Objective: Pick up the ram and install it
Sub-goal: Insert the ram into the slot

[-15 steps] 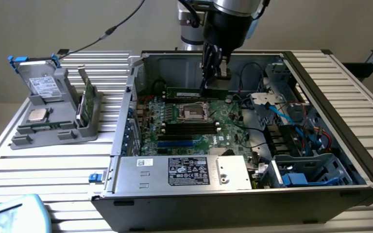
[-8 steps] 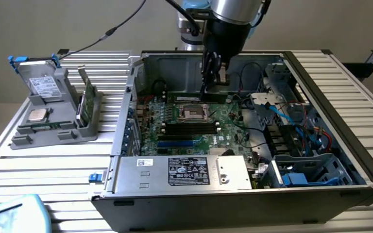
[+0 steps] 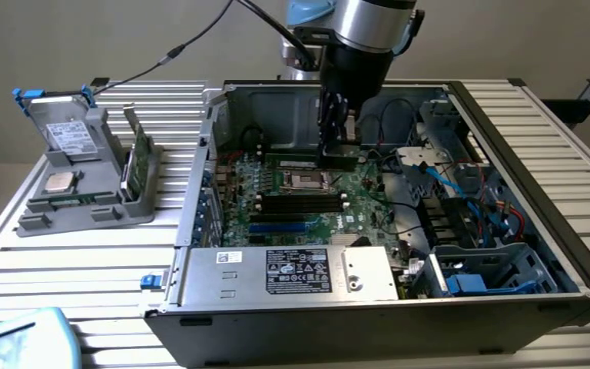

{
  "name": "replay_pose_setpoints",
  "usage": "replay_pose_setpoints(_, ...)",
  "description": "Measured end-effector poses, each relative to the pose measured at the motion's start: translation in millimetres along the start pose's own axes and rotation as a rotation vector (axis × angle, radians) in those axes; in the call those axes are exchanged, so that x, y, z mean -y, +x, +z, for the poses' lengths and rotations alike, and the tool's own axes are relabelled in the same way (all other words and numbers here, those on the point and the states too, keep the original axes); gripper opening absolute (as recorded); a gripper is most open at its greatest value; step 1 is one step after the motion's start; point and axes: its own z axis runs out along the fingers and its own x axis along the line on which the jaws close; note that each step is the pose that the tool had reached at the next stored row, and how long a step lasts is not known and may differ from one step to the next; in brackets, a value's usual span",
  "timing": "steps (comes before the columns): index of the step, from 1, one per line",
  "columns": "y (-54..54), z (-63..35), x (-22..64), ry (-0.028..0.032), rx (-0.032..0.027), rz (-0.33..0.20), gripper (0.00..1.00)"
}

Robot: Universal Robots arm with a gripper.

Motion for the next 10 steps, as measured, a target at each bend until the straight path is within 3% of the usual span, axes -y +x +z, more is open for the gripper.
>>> replay_pose_setpoints(2, -0.9, 2.0, 0.4, 0.0047, -0.0039, 0.0, 0.14)
replay_pose_setpoints(7, -2.8, 6.6, 0.4, 0.0237, -0.0128, 0.002, 0.14)
replay_pose_setpoints(10, -3.9, 10.8, -1.8, 0.026, -0.0173, 0.002, 0.14)
